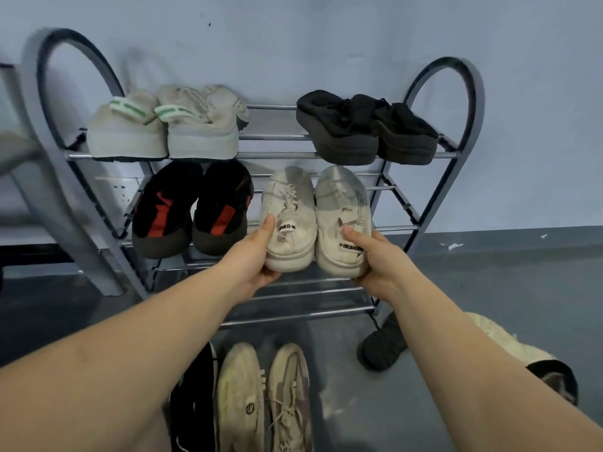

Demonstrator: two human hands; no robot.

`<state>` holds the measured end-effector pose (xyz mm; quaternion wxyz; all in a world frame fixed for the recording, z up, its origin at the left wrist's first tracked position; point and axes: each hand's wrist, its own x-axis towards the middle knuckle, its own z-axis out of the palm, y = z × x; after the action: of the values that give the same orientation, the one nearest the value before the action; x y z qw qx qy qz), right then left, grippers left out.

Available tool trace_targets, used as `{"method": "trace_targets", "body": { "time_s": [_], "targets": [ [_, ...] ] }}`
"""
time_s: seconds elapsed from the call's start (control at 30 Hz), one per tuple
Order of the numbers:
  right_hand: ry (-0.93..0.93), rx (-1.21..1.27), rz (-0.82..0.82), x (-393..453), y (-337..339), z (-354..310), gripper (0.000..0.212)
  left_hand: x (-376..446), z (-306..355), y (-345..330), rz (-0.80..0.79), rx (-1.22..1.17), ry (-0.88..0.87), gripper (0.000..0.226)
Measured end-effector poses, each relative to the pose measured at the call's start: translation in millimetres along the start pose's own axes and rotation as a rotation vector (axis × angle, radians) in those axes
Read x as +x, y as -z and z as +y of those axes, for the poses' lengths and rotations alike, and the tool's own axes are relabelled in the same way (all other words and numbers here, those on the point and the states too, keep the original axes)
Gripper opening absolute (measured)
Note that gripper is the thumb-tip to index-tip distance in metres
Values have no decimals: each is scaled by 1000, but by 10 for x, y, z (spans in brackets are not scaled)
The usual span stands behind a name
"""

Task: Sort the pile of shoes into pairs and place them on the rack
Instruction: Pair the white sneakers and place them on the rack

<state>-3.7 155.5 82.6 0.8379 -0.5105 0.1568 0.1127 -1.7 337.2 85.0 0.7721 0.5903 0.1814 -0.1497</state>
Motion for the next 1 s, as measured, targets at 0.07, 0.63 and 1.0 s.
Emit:
{"method": "trace_targets", "body": {
  "time_s": [0.07, 0.63, 1.0],
  "targets": [
    [-3, 33, 20, 82, 17, -36, 26, 109, 17, -53, 17, 0, -8, 32],
    [195, -257, 337, 720, 431, -254, 23, 775, -47, -495, -36, 297, -46, 61],
    [353, -498, 540, 988, 475, -258, 26, 958, 14, -506, -7, 642, -51, 67]
  ]
}}
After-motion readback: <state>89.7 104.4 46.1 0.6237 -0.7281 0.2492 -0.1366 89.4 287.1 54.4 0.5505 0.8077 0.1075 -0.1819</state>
